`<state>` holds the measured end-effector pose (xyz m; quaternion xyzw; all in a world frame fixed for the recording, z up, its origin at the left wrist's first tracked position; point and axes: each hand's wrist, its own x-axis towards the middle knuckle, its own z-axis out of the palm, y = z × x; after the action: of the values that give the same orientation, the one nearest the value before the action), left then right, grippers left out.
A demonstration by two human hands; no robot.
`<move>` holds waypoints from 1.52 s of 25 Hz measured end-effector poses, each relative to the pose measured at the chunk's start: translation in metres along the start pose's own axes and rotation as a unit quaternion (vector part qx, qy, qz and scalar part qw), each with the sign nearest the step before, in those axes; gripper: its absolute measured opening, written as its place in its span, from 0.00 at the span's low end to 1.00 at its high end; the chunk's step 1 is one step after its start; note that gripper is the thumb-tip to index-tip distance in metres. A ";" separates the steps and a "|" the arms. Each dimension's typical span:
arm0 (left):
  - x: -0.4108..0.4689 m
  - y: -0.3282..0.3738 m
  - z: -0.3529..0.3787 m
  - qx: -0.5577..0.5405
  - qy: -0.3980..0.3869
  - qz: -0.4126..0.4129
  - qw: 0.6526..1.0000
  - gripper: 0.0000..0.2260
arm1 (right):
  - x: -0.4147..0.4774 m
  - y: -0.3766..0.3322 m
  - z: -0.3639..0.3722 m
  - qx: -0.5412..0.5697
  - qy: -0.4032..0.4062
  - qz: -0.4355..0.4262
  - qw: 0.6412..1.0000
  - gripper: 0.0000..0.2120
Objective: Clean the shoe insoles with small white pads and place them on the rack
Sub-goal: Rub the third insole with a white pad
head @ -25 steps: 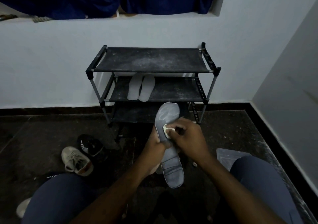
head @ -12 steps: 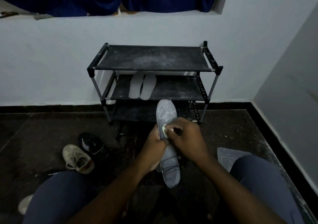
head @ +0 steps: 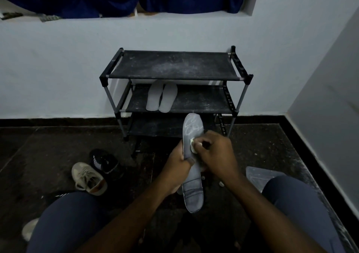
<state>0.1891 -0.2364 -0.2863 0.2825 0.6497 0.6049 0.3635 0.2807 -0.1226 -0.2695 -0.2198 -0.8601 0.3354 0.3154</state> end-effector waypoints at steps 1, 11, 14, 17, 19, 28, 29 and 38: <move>0.001 -0.003 0.001 0.005 -0.002 -0.004 1.000 0.28 | 0.003 0.002 -0.003 0.000 0.029 0.011 1.000 0.04; -0.001 -0.001 -0.001 -0.008 0.000 -0.014 1.000 0.29 | 0.005 -0.001 -0.002 0.015 0.030 0.020 0.999 0.04; 0.001 -0.005 0.001 0.031 0.004 -0.003 0.999 0.29 | 0.004 -0.007 -0.002 0.029 0.040 0.004 0.999 0.05; 0.000 0.001 0.000 0.015 0.011 0.014 1.000 0.24 | -0.005 -0.011 0.004 0.022 -0.016 -0.016 1.000 0.05; -0.001 0.001 -0.001 -0.001 0.002 0.003 1.000 0.26 | -0.002 -0.006 0.002 0.016 0.003 0.010 1.000 0.05; 0.003 -0.009 -0.003 0.024 0.001 0.013 1.000 0.30 | -0.003 -0.007 0.000 0.023 0.010 0.024 0.999 0.05; 0.003 -0.009 -0.002 0.010 -0.011 0.009 1.000 0.30 | 0.000 -0.004 -0.003 0.017 0.023 0.040 0.999 0.04; 0.007 -0.014 -0.003 -0.009 -0.018 -0.004 1.000 0.30 | 0.001 -0.004 -0.006 0.023 0.013 0.042 0.999 0.05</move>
<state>0.1840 -0.2340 -0.3008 0.2876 0.6384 0.6044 0.3800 0.2830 -0.1221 -0.2631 -0.2532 -0.8376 0.3654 0.3175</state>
